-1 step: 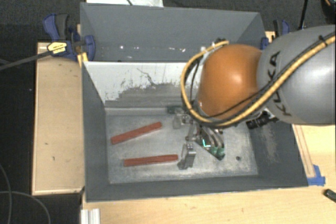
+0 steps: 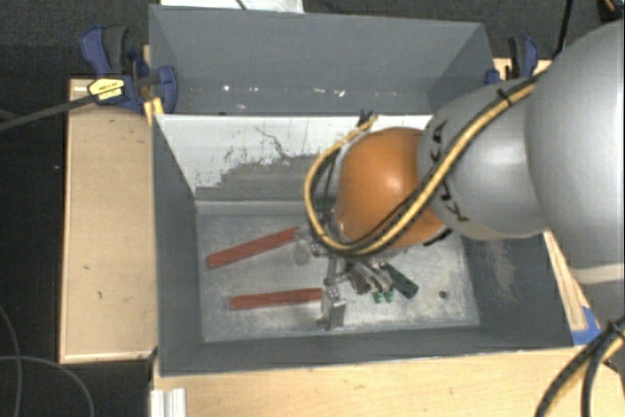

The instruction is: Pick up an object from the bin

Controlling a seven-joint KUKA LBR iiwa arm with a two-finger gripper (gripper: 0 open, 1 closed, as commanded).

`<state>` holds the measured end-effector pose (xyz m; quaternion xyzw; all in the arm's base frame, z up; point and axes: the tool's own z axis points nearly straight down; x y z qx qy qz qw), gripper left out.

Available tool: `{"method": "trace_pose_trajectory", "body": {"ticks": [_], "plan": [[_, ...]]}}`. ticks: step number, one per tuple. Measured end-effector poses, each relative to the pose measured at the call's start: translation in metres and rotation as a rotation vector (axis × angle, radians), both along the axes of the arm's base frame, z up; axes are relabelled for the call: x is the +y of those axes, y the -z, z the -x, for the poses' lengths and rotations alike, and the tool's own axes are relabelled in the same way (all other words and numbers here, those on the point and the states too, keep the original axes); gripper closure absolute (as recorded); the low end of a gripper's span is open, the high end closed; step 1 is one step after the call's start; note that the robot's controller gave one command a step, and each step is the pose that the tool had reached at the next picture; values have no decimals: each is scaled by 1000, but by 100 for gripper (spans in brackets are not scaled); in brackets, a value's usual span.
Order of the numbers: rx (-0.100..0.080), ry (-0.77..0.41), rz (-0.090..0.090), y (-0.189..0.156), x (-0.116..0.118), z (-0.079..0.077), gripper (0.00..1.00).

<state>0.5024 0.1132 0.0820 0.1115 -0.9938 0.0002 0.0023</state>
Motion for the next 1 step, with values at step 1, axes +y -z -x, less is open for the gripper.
{"method": "trace_pose_trajectory", "body": {"ticks": [1], "plan": [[-5,-124,-2,12,17,9,0]]}}
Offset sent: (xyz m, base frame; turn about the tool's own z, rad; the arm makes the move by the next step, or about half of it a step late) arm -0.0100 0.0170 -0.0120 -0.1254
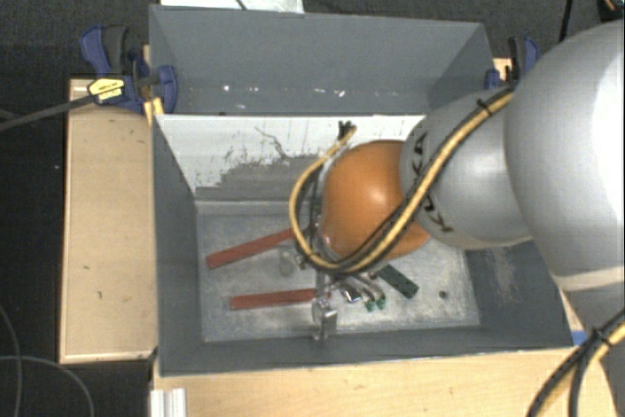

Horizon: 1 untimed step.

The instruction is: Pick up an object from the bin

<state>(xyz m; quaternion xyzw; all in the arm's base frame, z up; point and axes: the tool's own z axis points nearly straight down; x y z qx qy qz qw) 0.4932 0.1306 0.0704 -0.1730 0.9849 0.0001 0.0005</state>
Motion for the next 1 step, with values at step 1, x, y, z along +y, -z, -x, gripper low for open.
{"method": "trace_pose_trajectory", "body": {"ticks": [1], "plan": [[2,8,0,0,0,1,100]]}}
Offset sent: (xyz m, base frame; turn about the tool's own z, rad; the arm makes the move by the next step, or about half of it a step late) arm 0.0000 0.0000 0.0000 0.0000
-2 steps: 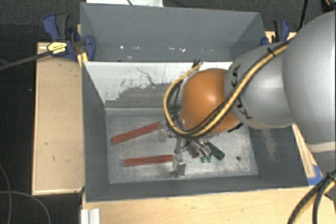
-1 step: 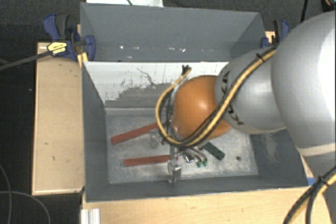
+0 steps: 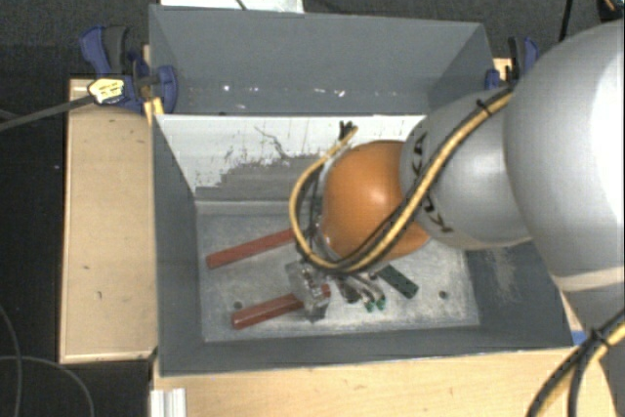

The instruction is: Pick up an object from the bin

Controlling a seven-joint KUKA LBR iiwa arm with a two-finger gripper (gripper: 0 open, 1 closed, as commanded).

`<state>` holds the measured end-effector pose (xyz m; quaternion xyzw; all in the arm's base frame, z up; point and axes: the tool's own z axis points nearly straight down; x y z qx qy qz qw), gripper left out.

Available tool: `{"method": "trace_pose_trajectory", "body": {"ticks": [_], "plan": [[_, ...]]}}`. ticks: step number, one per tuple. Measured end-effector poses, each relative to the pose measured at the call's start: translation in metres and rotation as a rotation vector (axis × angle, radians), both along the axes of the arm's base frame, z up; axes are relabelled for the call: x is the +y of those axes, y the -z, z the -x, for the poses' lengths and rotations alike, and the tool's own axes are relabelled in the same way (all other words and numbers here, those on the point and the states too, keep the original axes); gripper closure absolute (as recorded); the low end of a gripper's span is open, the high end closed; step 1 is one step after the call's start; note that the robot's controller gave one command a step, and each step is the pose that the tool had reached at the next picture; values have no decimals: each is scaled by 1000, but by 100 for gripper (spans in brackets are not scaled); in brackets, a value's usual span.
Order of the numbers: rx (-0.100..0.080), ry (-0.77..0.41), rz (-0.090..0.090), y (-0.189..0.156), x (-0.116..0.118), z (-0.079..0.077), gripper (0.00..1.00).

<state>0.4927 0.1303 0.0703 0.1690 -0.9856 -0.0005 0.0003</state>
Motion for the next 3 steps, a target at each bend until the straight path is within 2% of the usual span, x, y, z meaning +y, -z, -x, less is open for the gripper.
{"method": "trace_pose_trajectory", "body": {"ticks": [1,2,3], "plan": [[-10,-175,-1,-94,19,-21,100],[-1,-542,-1,-67,34,3,100],[-13,-521,0,-163,26,-12,100]]}}
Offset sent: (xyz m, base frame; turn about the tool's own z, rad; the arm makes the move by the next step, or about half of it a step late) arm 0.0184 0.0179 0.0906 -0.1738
